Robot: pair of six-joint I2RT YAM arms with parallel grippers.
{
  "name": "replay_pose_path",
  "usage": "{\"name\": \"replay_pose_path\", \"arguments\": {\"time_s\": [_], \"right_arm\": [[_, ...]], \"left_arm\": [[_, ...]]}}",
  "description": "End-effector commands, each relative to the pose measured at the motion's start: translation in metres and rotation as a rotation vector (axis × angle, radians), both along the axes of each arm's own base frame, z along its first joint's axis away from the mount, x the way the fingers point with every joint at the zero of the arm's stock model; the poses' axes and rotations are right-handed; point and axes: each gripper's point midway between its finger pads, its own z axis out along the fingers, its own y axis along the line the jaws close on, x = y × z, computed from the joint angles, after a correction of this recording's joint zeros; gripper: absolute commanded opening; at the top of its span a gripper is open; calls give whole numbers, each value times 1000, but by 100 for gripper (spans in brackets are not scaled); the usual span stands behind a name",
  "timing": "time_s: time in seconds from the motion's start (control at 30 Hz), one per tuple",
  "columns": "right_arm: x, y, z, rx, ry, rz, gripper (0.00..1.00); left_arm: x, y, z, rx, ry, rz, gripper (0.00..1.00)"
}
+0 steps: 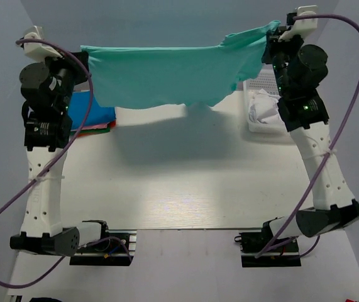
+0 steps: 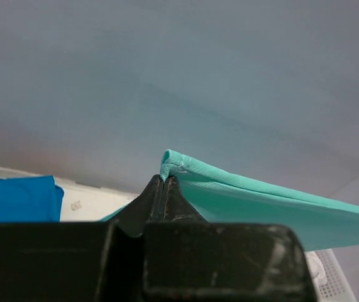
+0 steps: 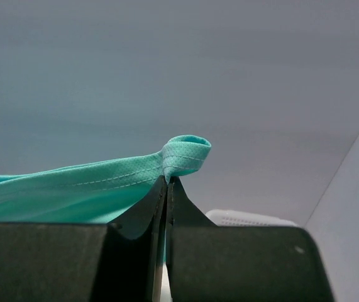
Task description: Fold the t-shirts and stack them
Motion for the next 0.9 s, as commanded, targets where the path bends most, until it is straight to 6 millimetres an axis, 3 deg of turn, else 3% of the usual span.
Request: {"name": "replay_pose_path", "arguments": {"time_s": [0.0, 0.07, 0.13, 0.17, 0.27, 0.37, 0.4, 0.5, 0.53, 0.63, 0.7, 0.77, 0.8, 0.87], "right_arm": [[-57, -21, 61, 13, -180, -18, 0], [-68, -24, 63, 10, -190, -12, 0], [-100, -29, 82, 21, -246, 7, 0], [-103, -29, 79, 14, -242, 13, 0], [-147, -38, 100, 24, -326, 38, 0], [-158, -43, 103, 18, -347, 23, 0], [-158, -45, 105, 23, -347, 14, 0], [-142, -56, 105, 33, -325, -70, 0], [-125, -57, 98, 27, -295, -102, 0], [-84, -50, 75, -6, -216, -134, 0], [-53, -44, 53, -20, -149, -145, 0], [-13, -27, 7, -63, -43, -113, 0], [-3, -21, -7, -75, -15, -88, 0], [29, -5, -63, -94, 103, -40, 0]], "left_arm": [[-47, 10, 51, 23, -146, 39, 0], [-64, 11, 62, 30, -184, 41, 0], [-82, 12, 73, 28, -214, 42, 0], [-95, 12, 80, 26, -242, 42, 0], [-114, 12, 89, 55, -272, 39, 0], [-126, 16, 95, 56, -275, 52, 0], [-118, 16, 94, 57, -260, 51, 0], [-101, 9, 90, 50, -221, 15, 0], [-78, 8, 77, 52, -164, 14, 0], [-46, 12, 45, 25, -35, 40, 0], [-15, 11, 7, 21, 59, 38, 0], [3, 11, -25, 16, 138, 45, 0], [17, 14, -55, 7, 210, 69, 0], [39, 14, -97, 13, 294, 69, 0]]}}
